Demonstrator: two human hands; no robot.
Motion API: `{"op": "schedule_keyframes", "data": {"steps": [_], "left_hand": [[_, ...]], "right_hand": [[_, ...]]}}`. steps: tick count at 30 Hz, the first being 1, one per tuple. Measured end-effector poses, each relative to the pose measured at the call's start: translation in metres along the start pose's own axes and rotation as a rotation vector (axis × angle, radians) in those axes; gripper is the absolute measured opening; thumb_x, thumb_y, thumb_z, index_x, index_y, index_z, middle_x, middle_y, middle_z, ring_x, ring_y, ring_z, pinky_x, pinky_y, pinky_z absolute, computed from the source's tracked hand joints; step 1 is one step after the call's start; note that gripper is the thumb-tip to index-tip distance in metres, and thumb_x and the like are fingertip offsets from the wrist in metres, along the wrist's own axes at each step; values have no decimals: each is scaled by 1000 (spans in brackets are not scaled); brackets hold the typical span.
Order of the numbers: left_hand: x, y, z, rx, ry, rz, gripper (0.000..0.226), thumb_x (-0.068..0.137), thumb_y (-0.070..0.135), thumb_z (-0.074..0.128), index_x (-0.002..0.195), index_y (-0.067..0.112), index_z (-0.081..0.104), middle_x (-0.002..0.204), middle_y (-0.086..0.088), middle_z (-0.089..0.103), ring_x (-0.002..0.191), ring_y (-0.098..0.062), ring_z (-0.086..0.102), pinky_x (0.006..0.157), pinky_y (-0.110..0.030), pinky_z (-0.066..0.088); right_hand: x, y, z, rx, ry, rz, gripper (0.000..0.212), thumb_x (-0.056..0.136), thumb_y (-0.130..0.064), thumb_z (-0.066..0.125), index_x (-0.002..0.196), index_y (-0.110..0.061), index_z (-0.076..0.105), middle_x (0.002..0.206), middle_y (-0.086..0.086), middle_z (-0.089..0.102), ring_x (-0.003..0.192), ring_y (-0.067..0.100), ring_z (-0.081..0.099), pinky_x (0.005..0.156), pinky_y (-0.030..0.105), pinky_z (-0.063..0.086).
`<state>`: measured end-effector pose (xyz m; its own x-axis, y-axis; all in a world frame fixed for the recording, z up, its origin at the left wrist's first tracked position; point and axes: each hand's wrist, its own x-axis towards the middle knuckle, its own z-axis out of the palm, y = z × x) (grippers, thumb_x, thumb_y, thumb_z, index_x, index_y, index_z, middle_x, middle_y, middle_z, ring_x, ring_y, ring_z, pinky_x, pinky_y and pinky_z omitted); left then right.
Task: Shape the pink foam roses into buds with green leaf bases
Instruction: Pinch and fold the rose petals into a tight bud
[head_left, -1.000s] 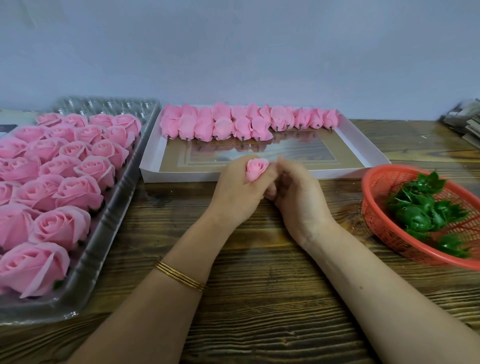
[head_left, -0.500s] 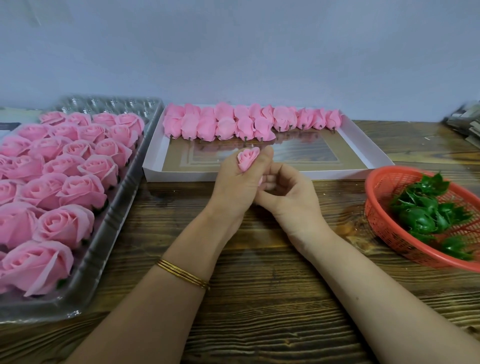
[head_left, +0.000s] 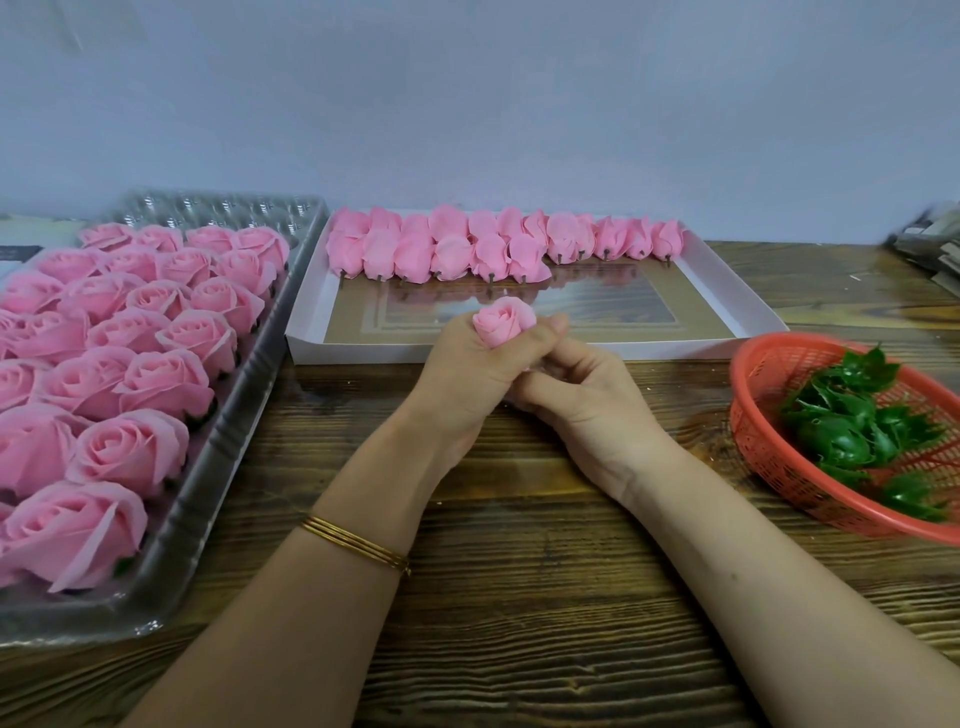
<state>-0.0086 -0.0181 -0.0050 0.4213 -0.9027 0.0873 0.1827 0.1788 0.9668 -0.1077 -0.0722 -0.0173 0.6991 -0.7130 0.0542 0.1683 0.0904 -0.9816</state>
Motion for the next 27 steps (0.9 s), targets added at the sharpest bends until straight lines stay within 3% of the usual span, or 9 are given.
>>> {"op": "schedule_keyframes", "data": {"steps": [3, 6, 10, 14, 16, 18, 20, 23, 27], "left_hand": [[0, -2, -1, -33, 0, 19, 41, 92, 19, 66, 98, -19, 53, 86, -24, 57, 81, -31, 55, 78, -44, 42], [1, -5, 1, -51, 40, 43, 40, 93, 19, 64, 98, -20, 53, 82, -20, 59, 79, -28, 60, 76, -39, 50], [3, -9, 1, -40, 73, 53, 18, 92, 15, 65, 82, 3, 58, 64, -1, 66, 59, -12, 66, 57, -22, 55], [3, -9, -1, 36, 24, 50, 39, 91, 16, 67, 53, 23, 65, 56, 6, 64, 55, -8, 65, 60, -22, 54], [3, -6, -2, 47, 5, 39, 29, 86, 23, 70, 57, 26, 71, 63, -1, 68, 64, -16, 66, 73, -36, 52], [2, -3, -3, 17, -13, 29, 17, 83, 28, 70, 72, 15, 74, 73, -14, 67, 72, -27, 63, 76, -44, 47], [1, -2, -4, 0, -31, 10, 40, 85, 30, 69, 90, -10, 65, 80, -24, 60, 73, -30, 56, 68, -36, 45], [2, -3, -4, -2, 7, -3, 37, 90, 29, 68, 94, -8, 66, 84, -26, 61, 74, -30, 57, 60, -30, 45], [4, -4, 0, -22, 60, -17, 20, 91, 23, 65, 90, 4, 70, 83, -22, 67, 75, -29, 65, 78, -39, 56]], "right_hand": [[0, -2, -1, 37, -36, 23, 30, 80, 21, 55, 85, -5, 69, 78, 11, 64, 81, 22, 58, 85, 33, 47], [0, -1, 1, 25, -6, -12, 25, 77, 20, 62, 87, -2, 66, 79, 8, 66, 79, 18, 60, 84, 27, 50], [0, 3, 3, -101, 83, -102, 25, 73, 17, 71, 94, 5, 64, 84, 16, 68, 80, 17, 62, 78, 21, 54], [0, 4, 2, -113, 121, -114, 32, 74, 15, 71, 105, 14, 62, 92, 30, 67, 83, 23, 60, 82, 27, 54], [0, 3, 1, -66, 97, -74, 30, 76, 17, 68, 105, 16, 62, 81, 19, 64, 78, 20, 59, 84, 33, 51], [0, 1, 0, 42, 39, 8, 28, 79, 16, 63, 106, 13, 63, 86, 17, 64, 83, 23, 59, 95, 44, 47], [1, -1, -1, 115, -11, 73, 25, 82, 12, 61, 107, 9, 65, 99, 24, 61, 96, 31, 54, 104, 52, 40], [2, 0, -3, 139, -45, 81, 22, 80, 10, 62, 100, 4, 67, 91, 20, 63, 90, 28, 55, 89, 37, 45], [3, 3, 0, 118, -21, 31, 34, 67, 8, 72, 100, 4, 65, 77, 5, 67, 77, 15, 61, 83, 27, 49]]}}
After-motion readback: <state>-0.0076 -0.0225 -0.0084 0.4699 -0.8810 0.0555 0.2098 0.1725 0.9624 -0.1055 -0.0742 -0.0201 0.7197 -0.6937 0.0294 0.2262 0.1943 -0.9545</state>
